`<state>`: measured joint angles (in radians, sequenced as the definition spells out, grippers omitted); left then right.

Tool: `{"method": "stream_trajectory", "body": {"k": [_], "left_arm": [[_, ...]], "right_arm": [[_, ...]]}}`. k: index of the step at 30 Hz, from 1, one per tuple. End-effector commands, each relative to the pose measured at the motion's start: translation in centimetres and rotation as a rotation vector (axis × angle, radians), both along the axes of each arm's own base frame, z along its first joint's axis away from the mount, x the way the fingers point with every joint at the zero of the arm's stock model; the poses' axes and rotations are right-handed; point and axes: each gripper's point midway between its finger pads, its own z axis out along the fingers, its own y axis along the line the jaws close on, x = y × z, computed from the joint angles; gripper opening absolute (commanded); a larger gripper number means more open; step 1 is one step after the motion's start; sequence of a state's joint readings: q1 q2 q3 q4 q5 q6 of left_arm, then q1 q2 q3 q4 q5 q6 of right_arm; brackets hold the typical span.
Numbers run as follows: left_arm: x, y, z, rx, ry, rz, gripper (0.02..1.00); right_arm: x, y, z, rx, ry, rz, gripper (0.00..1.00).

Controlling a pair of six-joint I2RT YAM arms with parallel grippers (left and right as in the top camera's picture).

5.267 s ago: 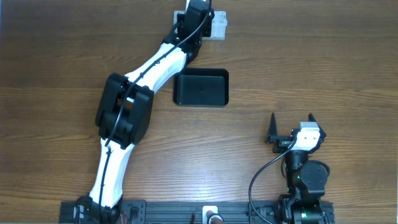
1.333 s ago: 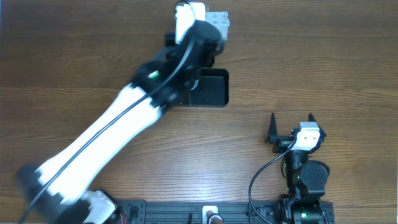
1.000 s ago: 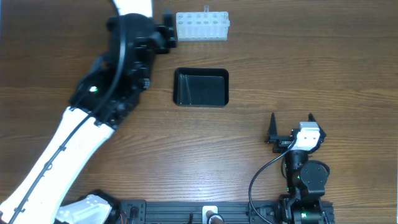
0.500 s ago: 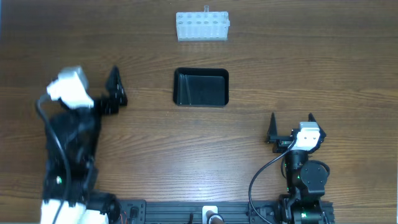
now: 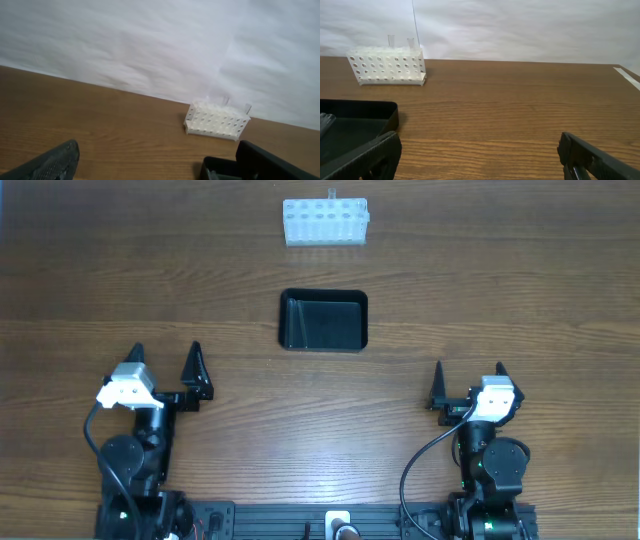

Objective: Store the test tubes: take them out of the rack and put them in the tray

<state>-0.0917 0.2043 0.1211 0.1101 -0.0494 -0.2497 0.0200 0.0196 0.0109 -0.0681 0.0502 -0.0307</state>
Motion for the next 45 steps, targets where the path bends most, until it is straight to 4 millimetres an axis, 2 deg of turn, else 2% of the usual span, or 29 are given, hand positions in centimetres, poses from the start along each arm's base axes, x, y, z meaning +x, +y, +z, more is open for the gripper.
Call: {"method": "stream_trajectory", "body": {"k": [1, 10, 45], "left_arm": [[-0.4, -0.4, -1.9, 0.012, -0.001, -0.028, 0.996], [-1.1, -0.5, -5.7, 0.018, 0.102, -0.044, 0.998], [-1.1, -0.6, -5.7, 0.017, 0.103, -0.051, 1.000]], "right_arm": [[0.0, -0.1, -0.2, 0.000, 0.004, -0.001, 0.993], [0.0, -0.1, -0.2, 0.000, 0.004, -0.001, 0.993], [0.0, 0.0, -0.2, 0.000, 0.003, 0.000, 0.991]]}}
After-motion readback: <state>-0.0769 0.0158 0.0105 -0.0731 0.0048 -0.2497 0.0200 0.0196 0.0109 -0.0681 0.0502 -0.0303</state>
